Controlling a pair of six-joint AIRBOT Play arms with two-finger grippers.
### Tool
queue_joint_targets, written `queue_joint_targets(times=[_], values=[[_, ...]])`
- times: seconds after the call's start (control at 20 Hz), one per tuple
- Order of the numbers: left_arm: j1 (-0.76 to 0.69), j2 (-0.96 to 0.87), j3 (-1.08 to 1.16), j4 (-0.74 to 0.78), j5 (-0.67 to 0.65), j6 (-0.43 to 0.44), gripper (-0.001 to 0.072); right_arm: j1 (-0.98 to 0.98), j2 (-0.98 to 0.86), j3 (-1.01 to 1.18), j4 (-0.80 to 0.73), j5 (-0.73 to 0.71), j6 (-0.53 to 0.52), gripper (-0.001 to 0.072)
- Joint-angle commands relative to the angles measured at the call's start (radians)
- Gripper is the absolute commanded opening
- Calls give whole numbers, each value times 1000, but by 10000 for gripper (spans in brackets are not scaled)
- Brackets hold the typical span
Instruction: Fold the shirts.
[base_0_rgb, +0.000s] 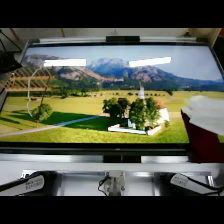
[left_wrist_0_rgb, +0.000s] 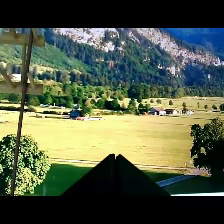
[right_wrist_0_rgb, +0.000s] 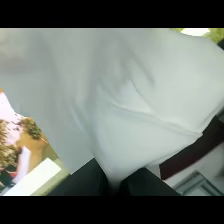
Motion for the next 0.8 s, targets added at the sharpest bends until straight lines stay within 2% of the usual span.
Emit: queue_joint_targets(times=[0.0,0.2,0.45,0.5,0.55,0.6,0.75], values=[[-3,0,0,0,-3,1,24,-5,-5,-85,-140,126,-22,54],[-14,0,0,0,-3,1,24,-5,-5,-280,-148,123,-15,54],[-21,0,0,0,-2,1,25,-5,-5,-465,-156,2,43,55],[-21,0,0,0,-2,1,25,-5,-5,-492,-164,-28,64,85],[-21,0,0,0,-2,0,25,-5,-5,-514,-176,-49,83,240],[-21,0,0,0,-2,0,25,-5,-5,-529,-187,-62,85,468],[-21,-1,0,0,-2,0,24,-5,-5,-522,-294,-43,78,487]])
